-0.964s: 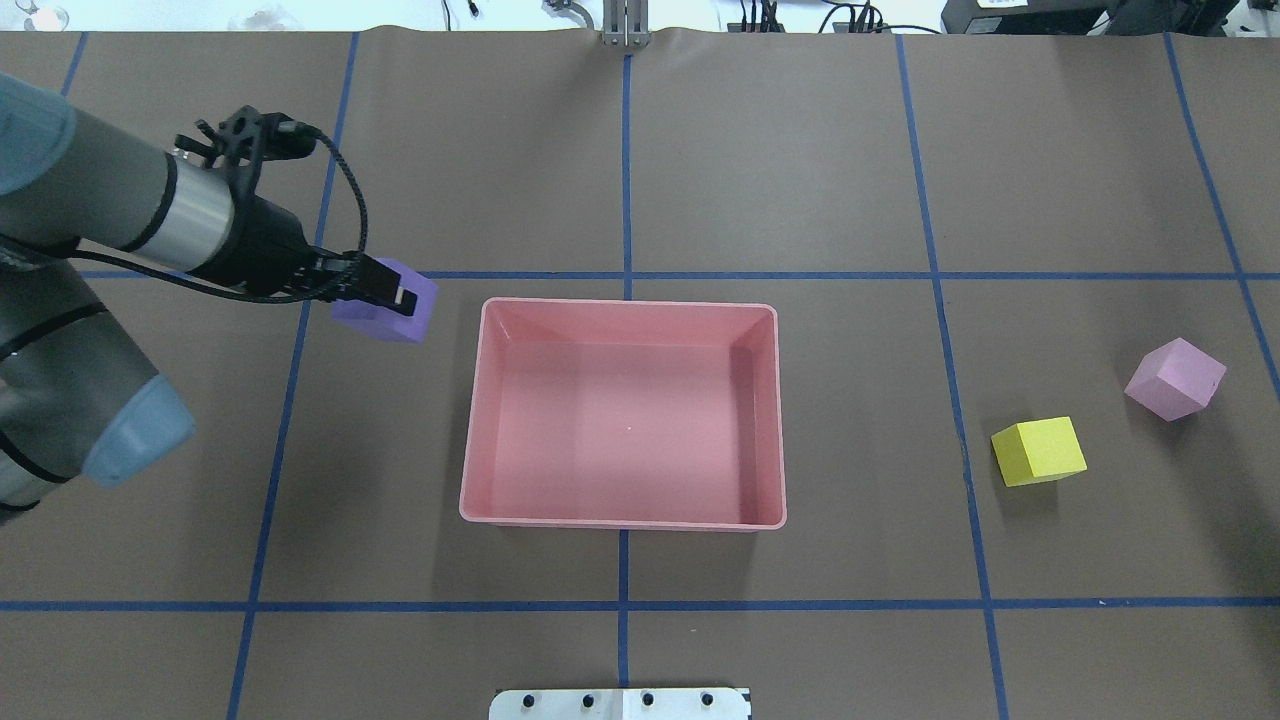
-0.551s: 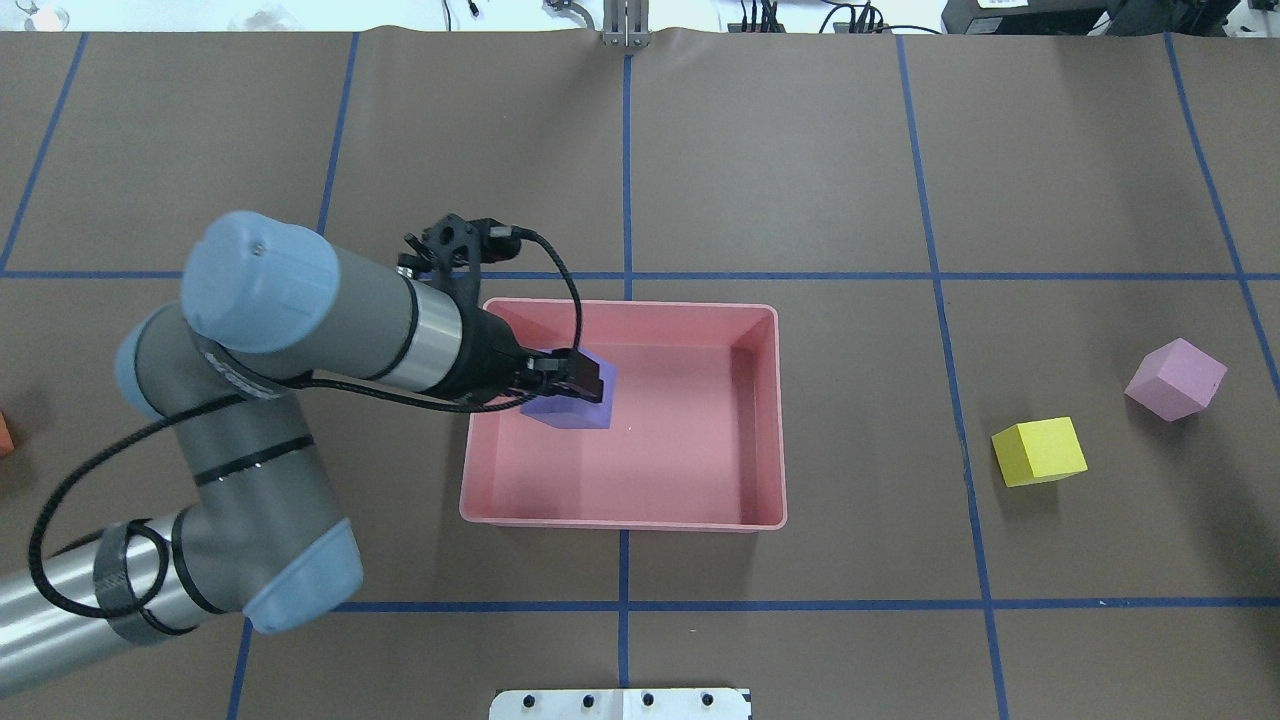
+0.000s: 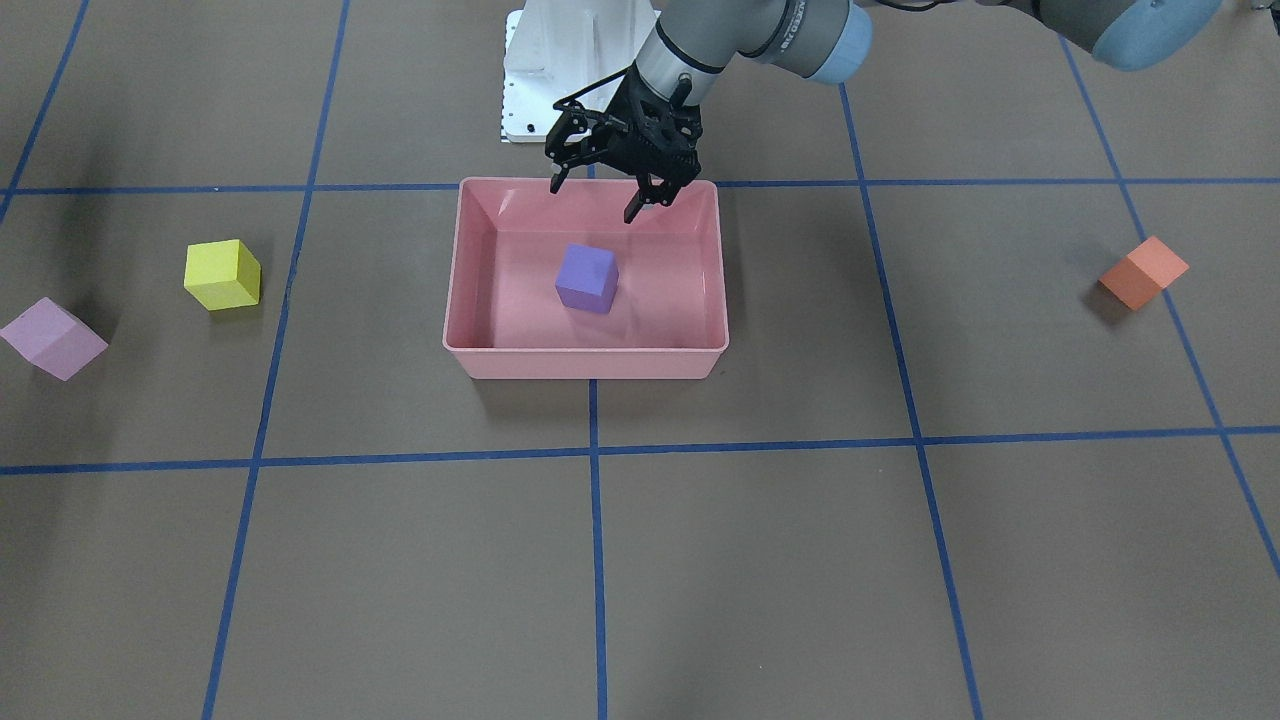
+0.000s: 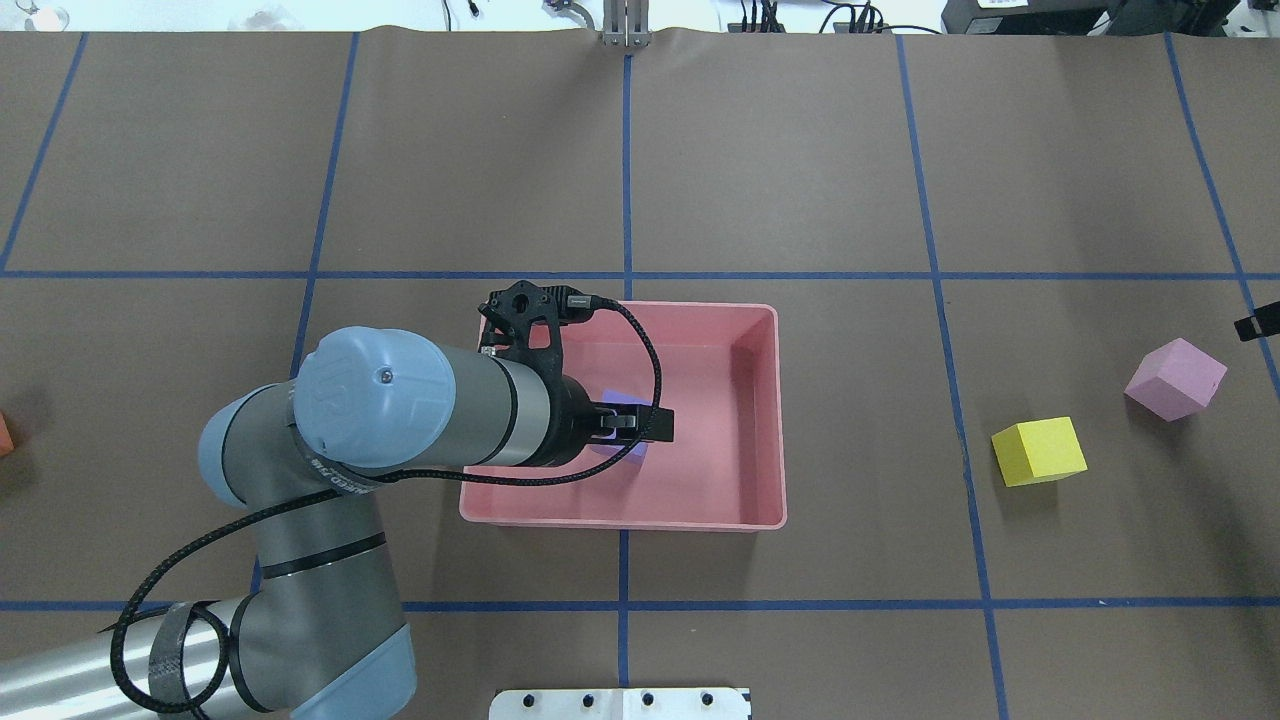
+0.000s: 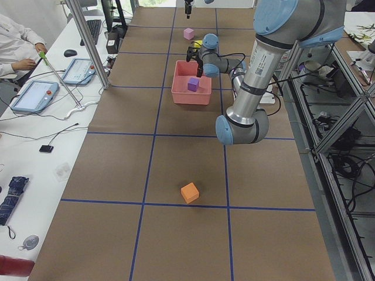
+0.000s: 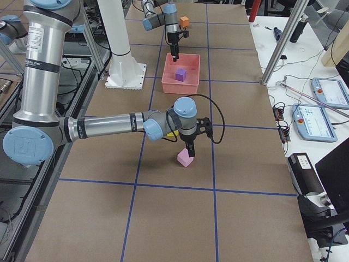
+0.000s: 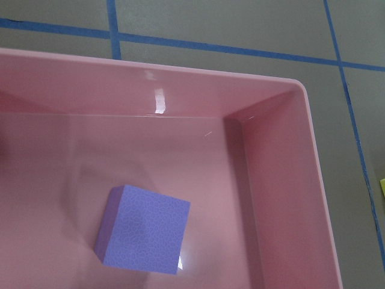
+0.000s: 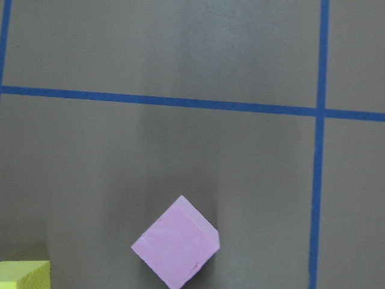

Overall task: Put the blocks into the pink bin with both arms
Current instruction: 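Drop the purple cube from the left gripper while the right grasps the light pink cube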

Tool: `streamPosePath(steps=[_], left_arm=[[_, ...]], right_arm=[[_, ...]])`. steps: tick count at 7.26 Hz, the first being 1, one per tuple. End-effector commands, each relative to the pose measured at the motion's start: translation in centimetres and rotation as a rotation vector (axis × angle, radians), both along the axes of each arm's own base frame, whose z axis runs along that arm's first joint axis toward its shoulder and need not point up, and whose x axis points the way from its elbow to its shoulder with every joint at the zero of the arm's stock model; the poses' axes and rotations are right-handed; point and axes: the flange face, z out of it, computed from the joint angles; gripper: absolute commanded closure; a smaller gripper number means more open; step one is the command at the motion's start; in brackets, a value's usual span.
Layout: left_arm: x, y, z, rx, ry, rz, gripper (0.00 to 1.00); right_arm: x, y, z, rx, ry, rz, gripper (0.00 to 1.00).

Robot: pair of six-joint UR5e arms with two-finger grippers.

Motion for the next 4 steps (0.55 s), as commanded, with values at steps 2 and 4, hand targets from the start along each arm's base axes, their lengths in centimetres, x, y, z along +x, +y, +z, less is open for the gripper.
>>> streamPosePath(steps=[2, 4], left_arm=[[0.1, 0.2, 0.3, 0.0, -0.005, -0.001, 0.0], [0.1, 0.2, 0.3, 0.0, -0.006, -0.002, 0.0]], right_arm=[[-3.5, 1.4, 3.1, 0.191, 0.029, -0.178, 0.0], [-5.4, 1.7, 6.0, 0.214, 0.043, -0.203, 0.0]])
